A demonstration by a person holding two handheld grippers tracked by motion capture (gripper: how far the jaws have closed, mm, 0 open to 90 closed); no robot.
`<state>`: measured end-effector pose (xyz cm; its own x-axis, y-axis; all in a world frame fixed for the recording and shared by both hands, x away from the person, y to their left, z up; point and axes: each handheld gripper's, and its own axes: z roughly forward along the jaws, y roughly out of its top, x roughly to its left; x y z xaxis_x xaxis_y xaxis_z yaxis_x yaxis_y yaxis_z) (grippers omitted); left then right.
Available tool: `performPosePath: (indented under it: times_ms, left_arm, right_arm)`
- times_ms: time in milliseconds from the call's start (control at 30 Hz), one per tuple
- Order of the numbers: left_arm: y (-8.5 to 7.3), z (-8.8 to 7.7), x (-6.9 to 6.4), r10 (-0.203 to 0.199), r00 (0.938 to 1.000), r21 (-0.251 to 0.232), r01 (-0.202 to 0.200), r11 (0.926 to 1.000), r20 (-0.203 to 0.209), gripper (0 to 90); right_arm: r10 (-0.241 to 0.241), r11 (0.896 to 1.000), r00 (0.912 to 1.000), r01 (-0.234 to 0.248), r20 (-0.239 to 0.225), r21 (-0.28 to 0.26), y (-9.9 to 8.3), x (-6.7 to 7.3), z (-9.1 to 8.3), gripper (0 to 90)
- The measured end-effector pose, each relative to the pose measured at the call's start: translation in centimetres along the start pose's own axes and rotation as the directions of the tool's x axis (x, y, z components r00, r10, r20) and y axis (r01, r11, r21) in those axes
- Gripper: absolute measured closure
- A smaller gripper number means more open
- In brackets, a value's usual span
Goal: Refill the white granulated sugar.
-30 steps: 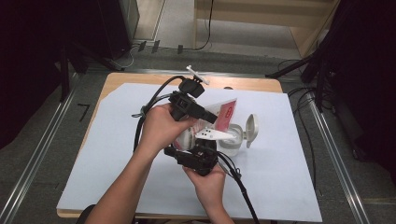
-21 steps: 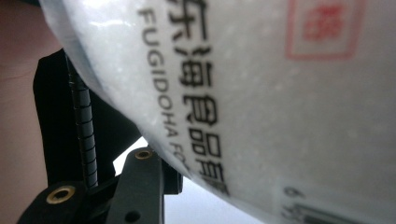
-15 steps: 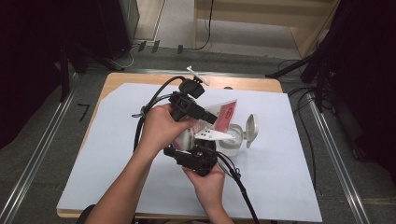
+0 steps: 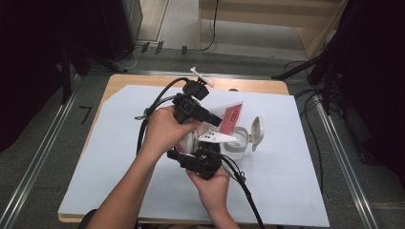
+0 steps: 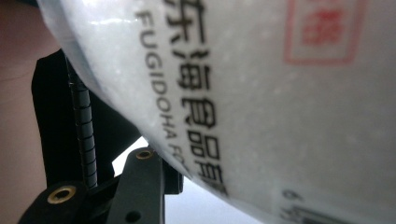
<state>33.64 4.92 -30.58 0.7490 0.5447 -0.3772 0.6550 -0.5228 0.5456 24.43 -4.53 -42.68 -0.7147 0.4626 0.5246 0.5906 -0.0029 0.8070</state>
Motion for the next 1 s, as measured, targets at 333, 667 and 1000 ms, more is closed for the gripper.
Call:
performPosePath:
  times_ms: [333, 667, 1000]
  left_arm:
    - [-0.01, 0.01, 0.09, -0.001, 1.0, -0.001, 0.001, 1.0, 0.006, 81.2]
    - [-0.04, 0.02, 0.2, -0.004, 0.9999, 0.0, 0.004, 1.0, 0.014, 81.3]
    - [-0.06, 0.01, 0.07, 0.003, 1.0, 0.004, -0.003, 1.0, 0.01, 81.6]
  right_arm:
    - [-0.001, 1.0, 1.0, 0.001, 0.001, 0.009, 0.07, -0.03, -0.05, 62.1]
    - [-0.008, 1.0, 1.0, 0.008, 0.005, 0.004, -0.06, 0.05, -0.03, 62.2]
    - [-0.045, 0.999, 0.9988, 0.045, 0.02, 0.003, -0.26, 0.18, -0.02, 61.0]
